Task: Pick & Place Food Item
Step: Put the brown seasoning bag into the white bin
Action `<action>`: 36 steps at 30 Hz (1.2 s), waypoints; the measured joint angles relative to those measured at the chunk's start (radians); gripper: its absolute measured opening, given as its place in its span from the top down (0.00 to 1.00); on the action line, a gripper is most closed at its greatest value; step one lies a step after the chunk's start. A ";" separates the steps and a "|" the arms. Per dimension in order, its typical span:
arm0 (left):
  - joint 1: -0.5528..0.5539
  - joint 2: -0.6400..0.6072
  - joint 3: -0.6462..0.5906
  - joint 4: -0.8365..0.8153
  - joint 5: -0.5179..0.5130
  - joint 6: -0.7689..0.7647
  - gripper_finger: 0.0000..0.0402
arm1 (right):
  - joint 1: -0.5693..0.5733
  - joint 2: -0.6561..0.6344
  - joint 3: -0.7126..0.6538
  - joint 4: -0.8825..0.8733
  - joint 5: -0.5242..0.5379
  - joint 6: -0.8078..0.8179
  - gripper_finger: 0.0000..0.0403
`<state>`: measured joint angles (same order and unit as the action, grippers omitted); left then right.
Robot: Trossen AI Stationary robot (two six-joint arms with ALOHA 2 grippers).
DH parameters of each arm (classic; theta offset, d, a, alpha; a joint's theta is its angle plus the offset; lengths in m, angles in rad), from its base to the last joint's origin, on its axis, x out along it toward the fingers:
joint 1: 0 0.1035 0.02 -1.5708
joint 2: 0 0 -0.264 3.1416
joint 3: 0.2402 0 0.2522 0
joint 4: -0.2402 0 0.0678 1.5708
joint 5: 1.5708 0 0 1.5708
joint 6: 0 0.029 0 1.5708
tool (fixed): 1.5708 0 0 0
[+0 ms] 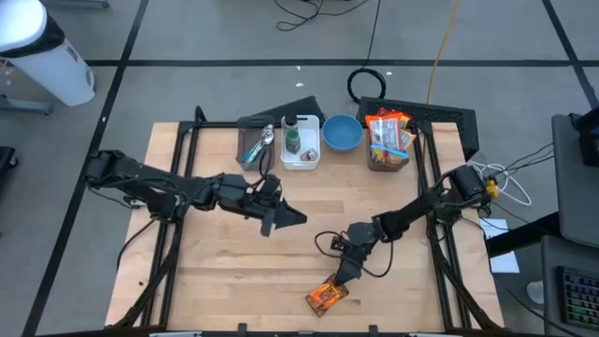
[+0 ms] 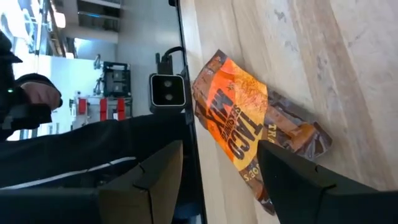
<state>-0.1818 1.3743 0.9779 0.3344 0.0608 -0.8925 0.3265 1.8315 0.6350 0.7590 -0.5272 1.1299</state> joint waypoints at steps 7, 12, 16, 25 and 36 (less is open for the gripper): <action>-0.039 0.000 0.000 -0.007 -0.008 0.000 0.82 | -0.012 0.001 -0.001 -0.099 -0.008 -0.014 0.50; -0.070 0.000 0.000 -0.019 -0.018 0.000 0.82 | -0.013 -0.001 -0.002 -0.179 -0.019 -0.024 0.50; -0.084 0.000 0.000 -0.033 -0.019 0.001 0.82 | -0.013 -0.021 -0.003 -0.211 -0.054 -0.015 0.50; -0.094 -0.001 0.000 -0.048 -0.037 0.032 0.82 | -0.009 -0.186 -0.007 -0.478 0.128 -0.073 0.50; -0.094 -0.001 0.000 -0.051 -0.035 0.050 0.82 | -0.007 -0.190 -0.006 -0.427 0.241 -0.047 0.50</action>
<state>-0.2756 1.3735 0.9779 0.2834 0.0257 -0.8429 0.3191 1.6411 0.6285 0.3317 -0.2861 1.0826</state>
